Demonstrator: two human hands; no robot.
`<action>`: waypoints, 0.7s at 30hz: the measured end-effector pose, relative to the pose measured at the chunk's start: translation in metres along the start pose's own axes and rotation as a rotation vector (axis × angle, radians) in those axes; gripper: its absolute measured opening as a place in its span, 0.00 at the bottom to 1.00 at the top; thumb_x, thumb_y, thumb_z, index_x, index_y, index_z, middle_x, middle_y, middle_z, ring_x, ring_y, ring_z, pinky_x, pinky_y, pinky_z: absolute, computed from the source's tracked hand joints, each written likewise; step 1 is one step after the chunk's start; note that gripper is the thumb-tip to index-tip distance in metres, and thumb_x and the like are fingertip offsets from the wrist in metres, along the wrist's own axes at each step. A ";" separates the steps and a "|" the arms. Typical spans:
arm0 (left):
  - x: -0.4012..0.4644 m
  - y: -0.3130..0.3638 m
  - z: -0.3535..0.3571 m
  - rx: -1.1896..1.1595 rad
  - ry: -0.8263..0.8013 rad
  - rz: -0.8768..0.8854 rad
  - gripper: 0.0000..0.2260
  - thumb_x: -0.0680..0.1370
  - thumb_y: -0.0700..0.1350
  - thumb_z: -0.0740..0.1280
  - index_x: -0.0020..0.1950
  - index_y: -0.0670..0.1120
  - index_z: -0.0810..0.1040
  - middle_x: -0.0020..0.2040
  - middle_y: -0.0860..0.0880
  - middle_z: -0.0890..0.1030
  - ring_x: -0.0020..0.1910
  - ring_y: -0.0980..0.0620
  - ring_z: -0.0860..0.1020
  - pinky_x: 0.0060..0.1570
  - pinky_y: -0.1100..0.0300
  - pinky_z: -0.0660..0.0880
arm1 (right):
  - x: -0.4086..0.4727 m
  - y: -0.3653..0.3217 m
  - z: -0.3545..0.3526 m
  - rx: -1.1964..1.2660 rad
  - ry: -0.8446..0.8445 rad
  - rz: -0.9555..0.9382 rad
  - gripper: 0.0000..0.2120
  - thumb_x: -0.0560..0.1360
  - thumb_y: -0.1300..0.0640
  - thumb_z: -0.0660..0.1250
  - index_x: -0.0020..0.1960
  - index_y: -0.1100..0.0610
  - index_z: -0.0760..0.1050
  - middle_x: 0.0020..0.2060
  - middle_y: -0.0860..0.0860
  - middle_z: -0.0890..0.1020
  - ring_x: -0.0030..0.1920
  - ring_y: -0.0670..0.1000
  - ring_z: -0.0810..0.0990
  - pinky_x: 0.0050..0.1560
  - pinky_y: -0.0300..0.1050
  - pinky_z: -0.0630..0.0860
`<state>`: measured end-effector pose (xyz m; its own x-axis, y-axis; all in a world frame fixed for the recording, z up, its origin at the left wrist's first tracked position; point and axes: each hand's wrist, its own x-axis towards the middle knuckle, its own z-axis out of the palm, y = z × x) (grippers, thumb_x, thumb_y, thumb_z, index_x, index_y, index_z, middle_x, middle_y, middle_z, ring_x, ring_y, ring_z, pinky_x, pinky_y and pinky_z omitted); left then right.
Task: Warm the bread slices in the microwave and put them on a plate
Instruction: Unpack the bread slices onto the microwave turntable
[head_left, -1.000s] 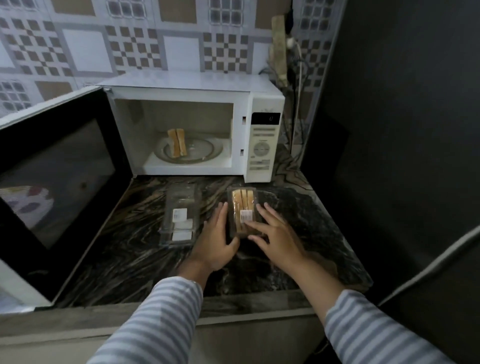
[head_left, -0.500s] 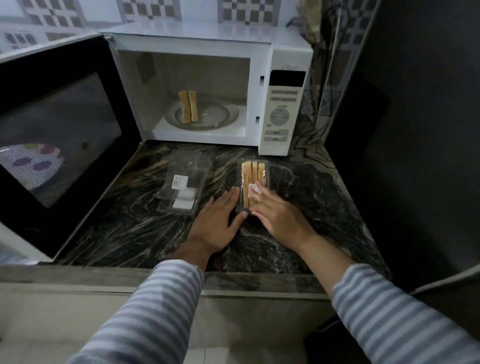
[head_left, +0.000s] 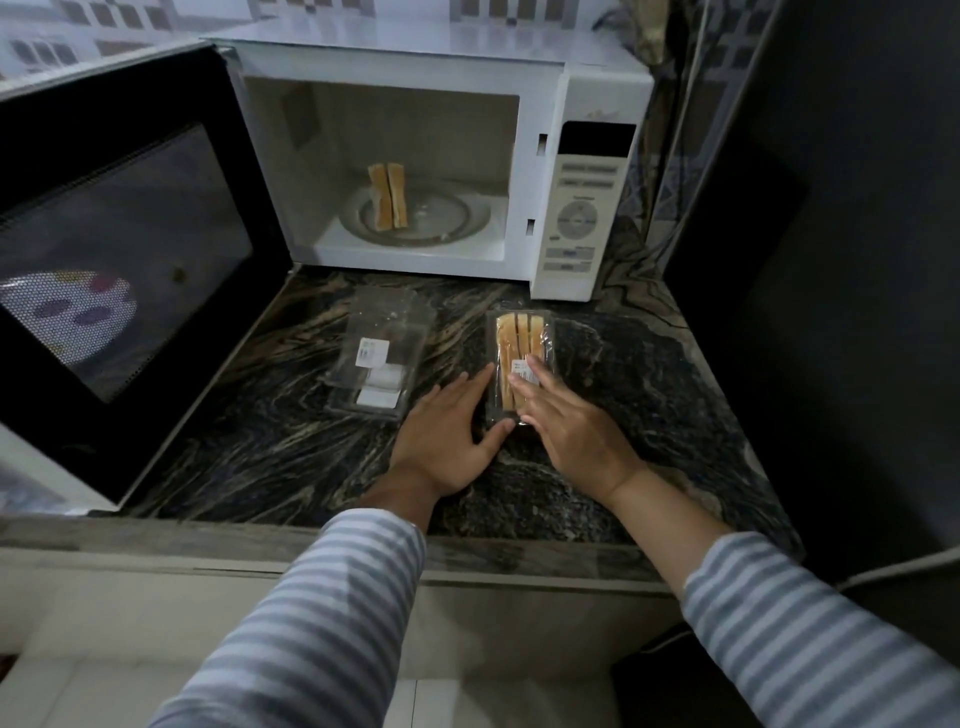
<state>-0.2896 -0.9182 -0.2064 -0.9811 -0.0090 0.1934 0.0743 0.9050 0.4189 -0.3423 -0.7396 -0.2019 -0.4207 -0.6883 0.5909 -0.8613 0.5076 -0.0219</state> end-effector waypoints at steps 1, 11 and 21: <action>0.000 0.000 0.000 -0.003 0.003 -0.001 0.31 0.79 0.62 0.57 0.79 0.55 0.49 0.77 0.50 0.62 0.76 0.54 0.55 0.74 0.57 0.50 | 0.000 0.000 0.000 0.006 0.007 0.000 0.18 0.77 0.62 0.60 0.64 0.69 0.74 0.63 0.63 0.76 0.67 0.60 0.73 0.63 0.49 0.73; 0.002 0.002 -0.004 -0.053 -0.001 0.023 0.32 0.78 0.64 0.55 0.78 0.56 0.47 0.77 0.51 0.61 0.75 0.53 0.59 0.74 0.50 0.55 | -0.002 0.003 -0.004 0.057 0.024 0.035 0.14 0.78 0.66 0.62 0.64 0.64 0.71 0.70 0.60 0.71 0.74 0.58 0.63 0.71 0.53 0.66; 0.041 0.043 -0.045 -0.480 0.134 -0.045 0.26 0.81 0.58 0.55 0.77 0.51 0.57 0.75 0.48 0.65 0.73 0.50 0.63 0.71 0.55 0.62 | 0.001 -0.021 -0.014 0.146 0.006 0.803 0.20 0.80 0.59 0.59 0.71 0.59 0.67 0.74 0.57 0.64 0.75 0.55 0.60 0.74 0.47 0.56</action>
<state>-0.3189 -0.8994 -0.1405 -0.9560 -0.1267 0.2648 0.1370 0.6050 0.7844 -0.3210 -0.7436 -0.1901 -0.9245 -0.1400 0.3546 -0.3261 0.7722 -0.5452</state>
